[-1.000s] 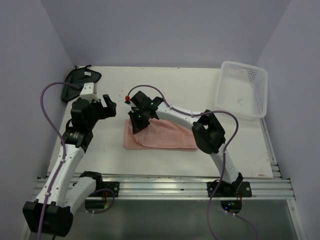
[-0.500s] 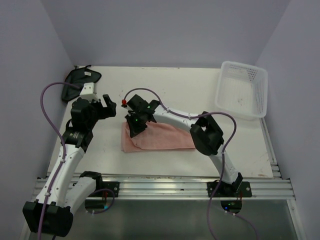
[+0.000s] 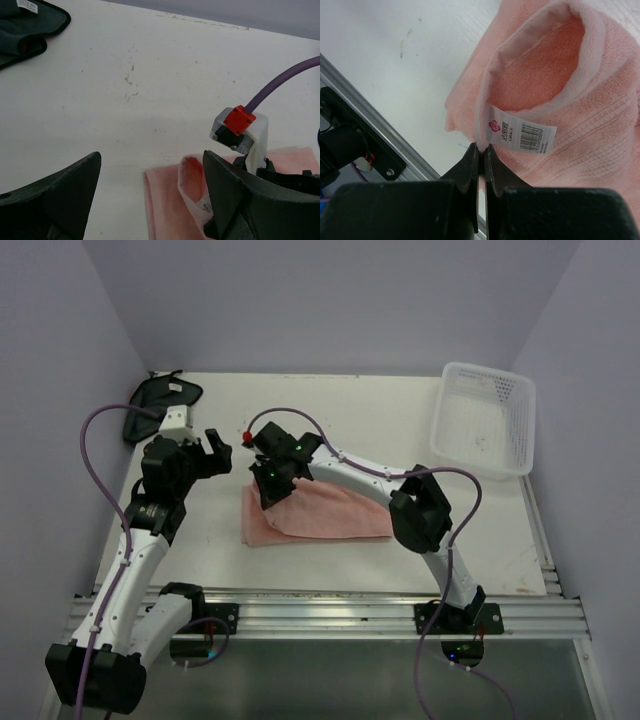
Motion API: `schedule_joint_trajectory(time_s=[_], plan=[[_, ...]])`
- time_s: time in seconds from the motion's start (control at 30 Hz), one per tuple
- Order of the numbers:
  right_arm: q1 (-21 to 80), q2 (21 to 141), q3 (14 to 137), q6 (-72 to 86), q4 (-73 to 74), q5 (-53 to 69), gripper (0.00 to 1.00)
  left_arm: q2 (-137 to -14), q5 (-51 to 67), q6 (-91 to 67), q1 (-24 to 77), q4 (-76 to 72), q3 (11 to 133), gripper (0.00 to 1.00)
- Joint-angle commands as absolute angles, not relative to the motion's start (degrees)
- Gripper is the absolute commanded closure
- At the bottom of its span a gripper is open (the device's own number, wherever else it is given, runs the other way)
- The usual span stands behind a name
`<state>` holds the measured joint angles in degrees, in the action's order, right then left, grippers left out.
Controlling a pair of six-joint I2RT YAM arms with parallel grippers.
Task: Roll the towels
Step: Fold the towel
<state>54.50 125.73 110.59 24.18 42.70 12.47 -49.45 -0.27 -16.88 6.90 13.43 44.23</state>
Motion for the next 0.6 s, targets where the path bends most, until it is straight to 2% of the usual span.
schedule_joint_trajectory(time_s=[0.0,0.57], plan=[[54.93,120.15,113.20,24.43,42.90,13.53,1.00,-48.60,-0.70,-16.79,7.29,12.92,44.30,0.13],[56.51,128.93,111.88,28.74,33.58,21.88,1.00,-48.43,-0.53,-16.79,7.29,12.92,44.30,0.13]])
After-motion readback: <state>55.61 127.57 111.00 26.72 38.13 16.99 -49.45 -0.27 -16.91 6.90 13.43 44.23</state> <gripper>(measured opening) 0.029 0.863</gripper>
